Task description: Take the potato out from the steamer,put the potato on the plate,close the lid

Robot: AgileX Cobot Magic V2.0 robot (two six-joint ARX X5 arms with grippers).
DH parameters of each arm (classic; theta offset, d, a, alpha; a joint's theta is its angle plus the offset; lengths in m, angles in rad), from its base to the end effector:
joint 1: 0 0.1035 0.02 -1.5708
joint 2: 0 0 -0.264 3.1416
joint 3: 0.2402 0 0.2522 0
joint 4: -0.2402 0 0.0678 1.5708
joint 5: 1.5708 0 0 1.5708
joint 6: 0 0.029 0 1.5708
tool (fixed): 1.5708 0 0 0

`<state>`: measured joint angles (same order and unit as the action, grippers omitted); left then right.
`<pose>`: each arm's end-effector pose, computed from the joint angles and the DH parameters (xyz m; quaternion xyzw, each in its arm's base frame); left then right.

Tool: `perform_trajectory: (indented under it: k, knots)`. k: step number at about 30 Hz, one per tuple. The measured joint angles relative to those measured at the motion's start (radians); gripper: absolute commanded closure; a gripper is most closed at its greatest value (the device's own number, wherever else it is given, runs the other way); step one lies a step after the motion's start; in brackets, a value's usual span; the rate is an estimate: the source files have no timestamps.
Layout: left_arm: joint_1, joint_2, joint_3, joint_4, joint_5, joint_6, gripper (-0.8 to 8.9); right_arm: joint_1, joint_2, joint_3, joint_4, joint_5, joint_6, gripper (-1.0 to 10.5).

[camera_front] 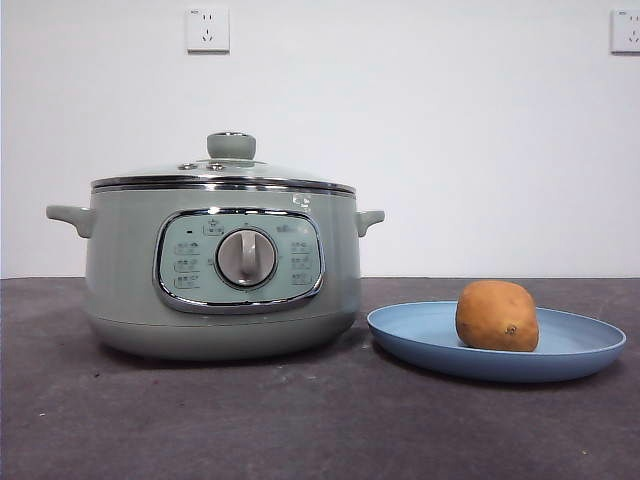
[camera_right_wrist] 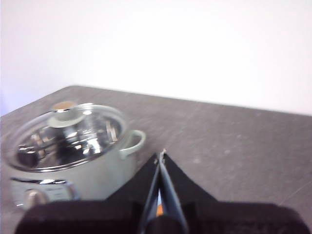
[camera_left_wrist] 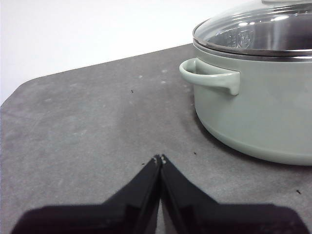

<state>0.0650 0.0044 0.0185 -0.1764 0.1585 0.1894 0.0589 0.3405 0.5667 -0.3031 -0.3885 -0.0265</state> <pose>0.0954 0.0016 0.1525 0.0851 0.0758 -0.0540 0.9920 0.0900 0.0163 0.2978 -0.0066 0.0350 0.2222 0.9744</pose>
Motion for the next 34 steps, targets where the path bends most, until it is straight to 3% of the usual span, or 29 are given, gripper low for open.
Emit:
perform_trajectory:
  k: [3,8,14,34]
  knots:
    - [0.000,0.000,0.000,0.000,0.000,0.000,8.17,-0.014,-0.081,-0.143,0.114,0.005,0.003,9.5]
    - [0.000,0.000,0.000,0.000,0.000,0.000,8.17,-0.014,-0.188,-0.342,0.223,0.084,0.016,9.5]
    - [0.000,0.000,0.000,0.000,0.000,0.000,8.17,-0.014,-0.286,-0.487,0.229,0.155,0.054,9.5]
    - [0.000,0.000,0.000,0.000,0.000,0.000,8.17,-0.013,-0.336,-0.549,0.147,0.157,0.129,9.5]
